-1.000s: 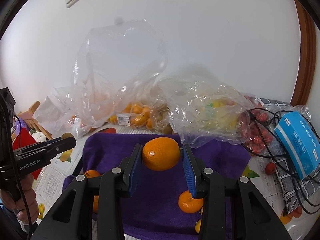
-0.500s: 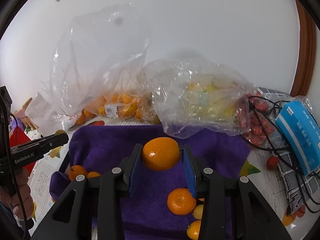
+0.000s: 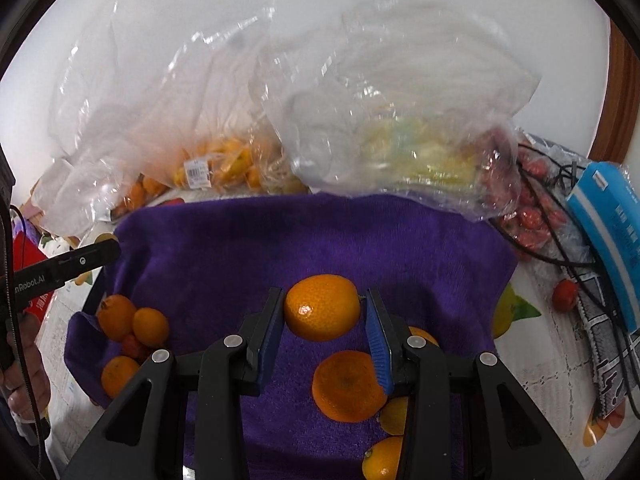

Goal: Organize fruits
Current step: 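Lower both held fruits down onto the towel, then open both grippers to release the fruits on the towel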

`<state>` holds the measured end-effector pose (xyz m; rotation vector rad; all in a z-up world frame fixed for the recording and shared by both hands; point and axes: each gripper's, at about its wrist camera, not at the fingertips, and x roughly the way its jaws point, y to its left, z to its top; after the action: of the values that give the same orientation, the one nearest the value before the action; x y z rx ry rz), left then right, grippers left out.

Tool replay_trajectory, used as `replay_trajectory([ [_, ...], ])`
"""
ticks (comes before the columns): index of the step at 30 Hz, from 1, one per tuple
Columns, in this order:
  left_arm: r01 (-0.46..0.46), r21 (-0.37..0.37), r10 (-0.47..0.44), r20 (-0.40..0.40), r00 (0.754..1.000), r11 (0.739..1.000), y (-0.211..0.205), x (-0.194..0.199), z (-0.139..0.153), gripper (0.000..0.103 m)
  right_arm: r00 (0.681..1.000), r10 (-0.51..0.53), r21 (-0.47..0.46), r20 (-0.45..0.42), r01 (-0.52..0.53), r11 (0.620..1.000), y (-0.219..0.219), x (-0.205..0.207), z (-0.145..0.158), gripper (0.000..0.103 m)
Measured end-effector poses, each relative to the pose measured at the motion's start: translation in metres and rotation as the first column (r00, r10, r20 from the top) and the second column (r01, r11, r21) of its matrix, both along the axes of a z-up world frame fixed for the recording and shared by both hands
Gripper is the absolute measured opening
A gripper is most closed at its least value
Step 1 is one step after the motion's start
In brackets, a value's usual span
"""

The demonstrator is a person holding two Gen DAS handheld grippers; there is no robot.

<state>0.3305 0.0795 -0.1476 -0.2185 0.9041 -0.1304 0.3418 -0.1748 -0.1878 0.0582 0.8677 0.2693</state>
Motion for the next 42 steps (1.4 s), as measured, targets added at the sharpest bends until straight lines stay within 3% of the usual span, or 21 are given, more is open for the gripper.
replay_trajectory([
  [13,0.018,0.018,-0.017,-0.064,0.998,1.000,-0.010,0.013,-0.021,0.027,0.999,0.014,-0.010,-0.051,-0.015,1.000,0.010,0.008,-0.023,0.040],
  [34,0.018,0.038,-0.013,-0.119,0.993,0.999,-0.028,0.030,-0.046,0.027,0.999,0.047,-0.139,-0.009,-0.048,0.989,0.027,0.007,-0.029,0.040],
  [42,0.012,0.038,-0.007,-0.133,0.991,0.999,-0.026,0.030,-0.046,0.027,0.998,0.060,-0.148,-0.010,-0.060,0.987,0.028,0.004,-0.030,0.041],
])
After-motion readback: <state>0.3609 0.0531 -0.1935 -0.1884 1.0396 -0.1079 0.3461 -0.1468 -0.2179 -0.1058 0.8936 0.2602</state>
